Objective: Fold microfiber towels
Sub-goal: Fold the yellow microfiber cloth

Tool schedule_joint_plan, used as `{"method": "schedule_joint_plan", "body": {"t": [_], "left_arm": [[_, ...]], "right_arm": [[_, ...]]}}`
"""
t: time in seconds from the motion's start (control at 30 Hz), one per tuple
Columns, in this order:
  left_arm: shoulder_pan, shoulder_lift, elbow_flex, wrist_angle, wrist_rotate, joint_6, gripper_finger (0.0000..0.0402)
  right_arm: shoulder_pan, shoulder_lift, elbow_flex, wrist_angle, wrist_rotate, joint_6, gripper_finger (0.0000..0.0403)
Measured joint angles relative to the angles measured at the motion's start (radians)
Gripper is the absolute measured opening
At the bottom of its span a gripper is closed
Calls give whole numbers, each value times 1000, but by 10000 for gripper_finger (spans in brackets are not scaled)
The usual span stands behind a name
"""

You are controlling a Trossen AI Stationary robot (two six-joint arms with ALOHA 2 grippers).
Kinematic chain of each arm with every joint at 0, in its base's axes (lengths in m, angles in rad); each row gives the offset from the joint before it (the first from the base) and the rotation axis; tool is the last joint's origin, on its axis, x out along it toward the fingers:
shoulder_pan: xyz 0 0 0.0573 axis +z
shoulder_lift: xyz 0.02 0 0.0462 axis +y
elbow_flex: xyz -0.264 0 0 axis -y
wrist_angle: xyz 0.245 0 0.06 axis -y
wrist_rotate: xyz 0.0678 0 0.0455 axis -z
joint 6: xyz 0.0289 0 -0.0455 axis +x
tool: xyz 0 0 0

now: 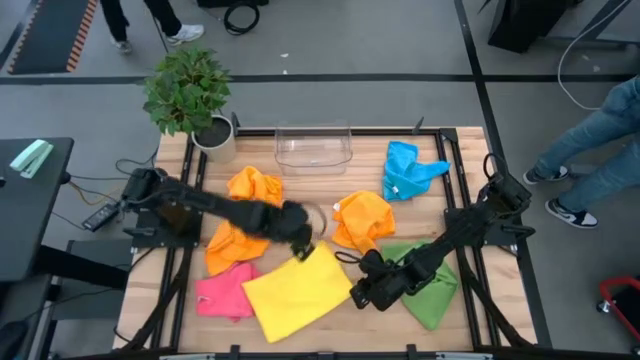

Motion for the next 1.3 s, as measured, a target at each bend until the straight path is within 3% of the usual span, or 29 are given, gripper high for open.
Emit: {"method": "schedule_joint_plan", "body": {"t": [0.13,0.2,0.47,0.57,0.77,1.1,1.3], "left_arm": [[62,4,-29,230,149,203,275],[66,11,-31,300,173,313,283],[66,97,-33,338,257,843,286],[73,137,-33,380,277,963,286],[131,205,-33,420,346,1001,286],[207,276,-33,428,432,925,285],[195,310,-32,465,439,901,256]], "right_arm": [[13,0,0,4,22,59,155],[21,0,0,2,36,77,167],[54,0,0,18,59,119,181],[56,0,0,35,60,131,181],[96,0,0,75,98,185,180],[134,0,0,62,170,239,180],[133,0,1,41,171,228,180]]}}
